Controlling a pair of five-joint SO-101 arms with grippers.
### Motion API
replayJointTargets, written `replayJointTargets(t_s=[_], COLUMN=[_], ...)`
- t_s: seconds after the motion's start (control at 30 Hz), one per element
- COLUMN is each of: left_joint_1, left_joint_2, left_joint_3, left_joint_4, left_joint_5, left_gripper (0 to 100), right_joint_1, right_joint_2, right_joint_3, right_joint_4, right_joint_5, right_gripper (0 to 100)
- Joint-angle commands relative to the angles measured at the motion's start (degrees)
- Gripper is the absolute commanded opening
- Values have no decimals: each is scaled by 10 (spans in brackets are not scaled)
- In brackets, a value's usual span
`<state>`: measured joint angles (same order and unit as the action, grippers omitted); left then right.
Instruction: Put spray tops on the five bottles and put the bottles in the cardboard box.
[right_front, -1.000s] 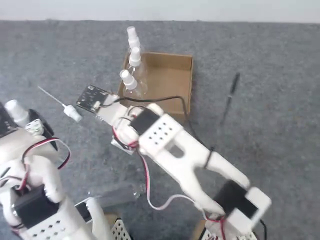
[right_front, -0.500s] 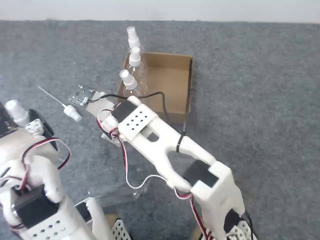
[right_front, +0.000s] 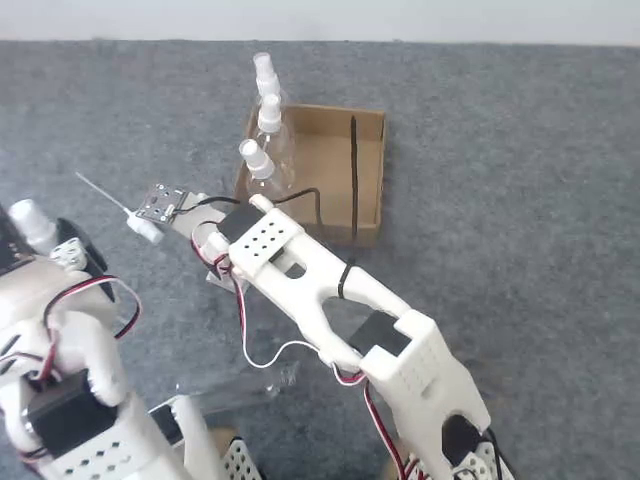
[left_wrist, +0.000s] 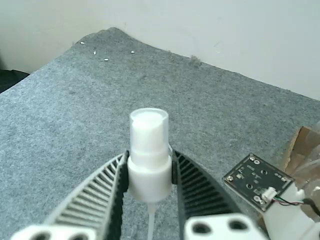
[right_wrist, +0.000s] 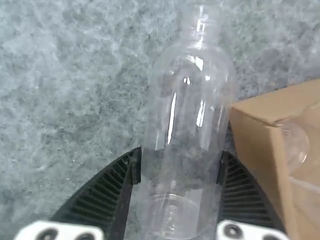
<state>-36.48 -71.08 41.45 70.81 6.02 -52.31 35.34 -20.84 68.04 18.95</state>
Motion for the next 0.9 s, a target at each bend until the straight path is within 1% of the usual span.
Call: replayJointTargets(t_s=[0.0,0.1,0.27,0.3,0.37,0.47,0.63,0.77,0.8,0.87], left_joint_1=[-2,-2,-2,-2,-2,-2,-2,-2,-2,-2], left_joint_2=[-9,-9,-9,-9,-9,-9,-9,-9,-9,-9], left_joint_3=[-3,-3,-3,-3,-4,-4,-4,-4,-5,-5], left_joint_4=[-9,-9,-9,-9,-9,-9,-9,-11,-11,-11], left_joint_5=[5,5,4,4,4,4,4,4,4,4], left_gripper=[11,11,11,11,11,11,11,11,11,11], right_joint_1=[-4,-4,-4,-4,-4,-5,-7,-7,-7,-13], right_joint_2=[-13,-14,-14,-14,-14,-14,-15,-14,-12,-8], right_joint_3=[-33,-33,-33,-33,-33,-33,-51,-109,-121,-138], right_joint_4=[26,51,81,90,121,174,225,258,263,262], right_joint_5=[6,6,7,10,40,87,94,91,91,82], right_gripper=[209,202,65,46,35,35,45,165,183,188])
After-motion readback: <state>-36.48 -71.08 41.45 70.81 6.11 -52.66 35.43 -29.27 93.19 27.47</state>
